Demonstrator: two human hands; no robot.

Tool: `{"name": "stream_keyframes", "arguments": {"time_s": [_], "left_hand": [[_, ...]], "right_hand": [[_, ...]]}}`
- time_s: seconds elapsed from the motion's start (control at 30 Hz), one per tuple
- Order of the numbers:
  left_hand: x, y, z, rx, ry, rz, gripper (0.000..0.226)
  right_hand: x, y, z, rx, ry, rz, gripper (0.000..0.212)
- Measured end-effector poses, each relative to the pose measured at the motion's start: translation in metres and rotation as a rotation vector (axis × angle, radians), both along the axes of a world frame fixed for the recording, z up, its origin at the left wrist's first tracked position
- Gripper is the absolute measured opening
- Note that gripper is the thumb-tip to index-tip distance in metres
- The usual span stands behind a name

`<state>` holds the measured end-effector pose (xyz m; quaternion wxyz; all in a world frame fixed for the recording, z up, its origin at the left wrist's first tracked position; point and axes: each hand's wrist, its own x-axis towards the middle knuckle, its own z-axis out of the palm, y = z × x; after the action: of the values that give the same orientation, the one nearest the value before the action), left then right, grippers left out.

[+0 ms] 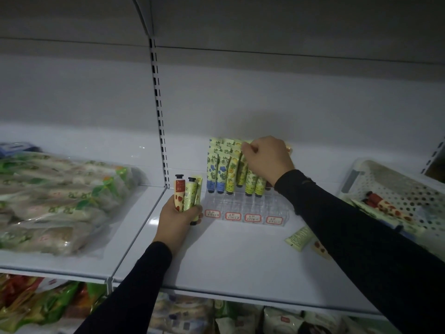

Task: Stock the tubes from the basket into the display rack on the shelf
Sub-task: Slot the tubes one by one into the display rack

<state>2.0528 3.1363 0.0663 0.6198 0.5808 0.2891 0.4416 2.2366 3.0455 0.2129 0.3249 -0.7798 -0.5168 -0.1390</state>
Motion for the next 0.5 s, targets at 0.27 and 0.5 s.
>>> {"name": "stream_keyframes", "arguments": {"time_s": [0.27,0.5], "left_hand": [[-0.002,-0.014,0.021,-0.054,0.002,-0.17,0.036],[0.008,-0.044,0.047,0.027,0.04,-0.343,0.032]], "right_hand": [[-0.019,-0.036,-0.028,-0.12,0.24,0.198,0.051],[-0.035,-0.049,-0.034,-0.097,0.637,0.306,0.042]]}}
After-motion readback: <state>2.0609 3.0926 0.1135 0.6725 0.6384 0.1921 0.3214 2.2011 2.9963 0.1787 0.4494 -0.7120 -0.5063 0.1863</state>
